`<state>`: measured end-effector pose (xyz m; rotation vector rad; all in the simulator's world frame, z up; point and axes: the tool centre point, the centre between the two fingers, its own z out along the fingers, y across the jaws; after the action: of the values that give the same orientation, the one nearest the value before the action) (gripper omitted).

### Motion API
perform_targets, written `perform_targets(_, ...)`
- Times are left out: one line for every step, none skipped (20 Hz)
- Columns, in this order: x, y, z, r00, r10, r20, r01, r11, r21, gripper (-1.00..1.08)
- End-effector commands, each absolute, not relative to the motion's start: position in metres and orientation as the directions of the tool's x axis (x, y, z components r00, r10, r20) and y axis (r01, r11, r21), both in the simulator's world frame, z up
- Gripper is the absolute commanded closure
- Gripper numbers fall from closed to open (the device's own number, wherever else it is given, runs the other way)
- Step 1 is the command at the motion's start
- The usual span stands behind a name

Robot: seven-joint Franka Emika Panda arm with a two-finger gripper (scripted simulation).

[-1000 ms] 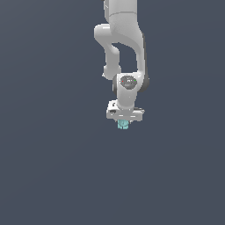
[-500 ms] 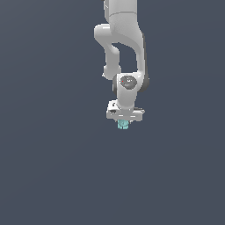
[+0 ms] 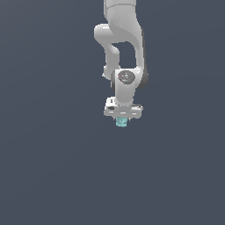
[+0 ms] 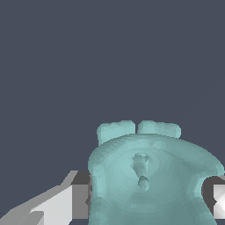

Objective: Pick up the object and move it to a goal position.

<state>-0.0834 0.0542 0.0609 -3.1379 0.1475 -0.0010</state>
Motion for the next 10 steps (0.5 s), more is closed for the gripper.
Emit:
perform_targets(-0.085,0.048,0.073,0.996,-0.094,0.002,-0.094,-0.996,0.000,1.08)
perform_targets(-0.086,0.045,0.079,0.996,-0.094,0.002,-0.094,-0.996,0.000,1.08)
perform_targets(-0.087,0.042,0.085,0.996,-0.094,0.002,-0.094,-0.996,0.000,1.08)
perform_targets(-0.088,0.039,0.092,0.996,-0.094,0.002,-0.094,-0.996,0.000,1.08)
perform_targets(-0.089,0.035,0.099,0.996,-0.094,0.002,-0.094,-0.996,0.000,1.08)
perform_targets(-0.090,0.031,0.107,0.996,-0.094,0.001,-0.094,-0.996,-0.001,1.08)
perform_targets(-0.091,0.027,0.115,0.996,-0.094,0.001,-0.094,-0.996,-0.001,1.08)
perform_targets(-0.093,0.023,0.123,0.996,-0.094,0.001,-0.094,-0.996,-0.001,1.08)
perform_targets(-0.094,0.019,0.132,0.996,-0.094,0.001,-0.094,-0.996,-0.001,1.08)
perform_targets(-0.095,0.014,0.142,0.996,-0.094,0.001,-0.094,-0.996,-0.002,1.08)
